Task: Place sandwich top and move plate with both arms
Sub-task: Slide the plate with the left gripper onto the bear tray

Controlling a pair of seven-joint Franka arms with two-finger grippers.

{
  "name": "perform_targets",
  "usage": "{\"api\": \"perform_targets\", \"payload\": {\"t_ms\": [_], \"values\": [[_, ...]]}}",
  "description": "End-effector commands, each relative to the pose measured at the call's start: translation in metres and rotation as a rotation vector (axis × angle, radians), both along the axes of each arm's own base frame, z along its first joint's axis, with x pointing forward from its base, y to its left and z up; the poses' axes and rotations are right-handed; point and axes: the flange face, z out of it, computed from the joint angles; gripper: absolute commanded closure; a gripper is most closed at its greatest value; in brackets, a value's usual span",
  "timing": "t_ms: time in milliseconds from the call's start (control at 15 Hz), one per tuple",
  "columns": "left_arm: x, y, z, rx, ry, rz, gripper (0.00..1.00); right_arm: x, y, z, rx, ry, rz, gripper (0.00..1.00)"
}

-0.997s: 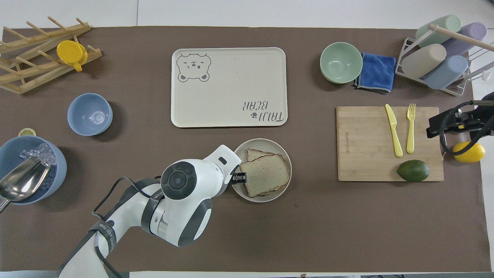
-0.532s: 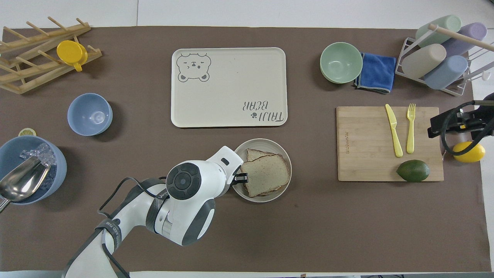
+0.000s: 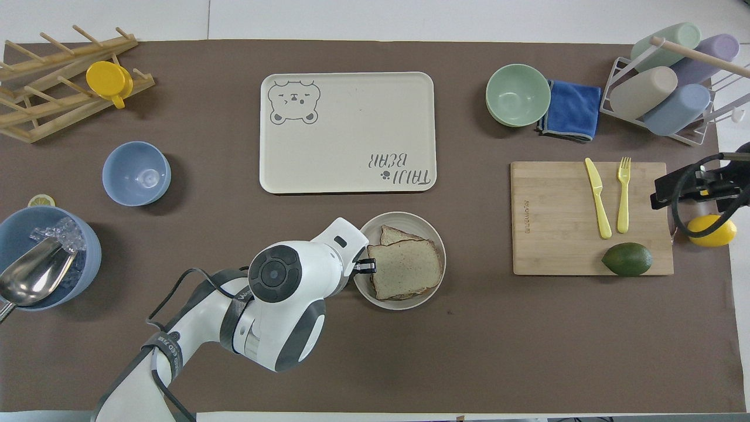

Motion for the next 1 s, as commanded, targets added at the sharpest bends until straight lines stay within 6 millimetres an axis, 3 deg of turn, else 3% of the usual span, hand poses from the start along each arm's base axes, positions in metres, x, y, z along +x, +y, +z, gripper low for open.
{"api": "perform_targets", "payload": {"t_ms": [0, 332, 465, 598, 931], "values": [[0.002, 0.01, -0.008, 0.006, 0.012, 0.018, 1.0, -0.005, -0.002, 0.003, 0.011, -0.014, -0.018, 0.0], [0.018, 0.022, -0.003, -0.003, 0.026, 0.061, 1.0, -0.005, -0.002, 0.002, 0.011, -0.012, -0.021, 0.0], [0.036, 0.026, 0.013, -0.015, 0.045, 0.08, 1.0, -0.005, -0.002, 0.002, 0.011, -0.014, -0.02, 0.0], [0.063, 0.031, 0.043, -0.029, 0.073, 0.096, 1.0, -0.005, -0.002, 0.002, 0.011, -0.012, -0.02, 0.0], [0.126, 0.049, 0.082, -0.063, 0.101, 0.147, 1.0, -0.005, -0.002, 0.002, 0.011, -0.012, -0.021, 0.0]]}}
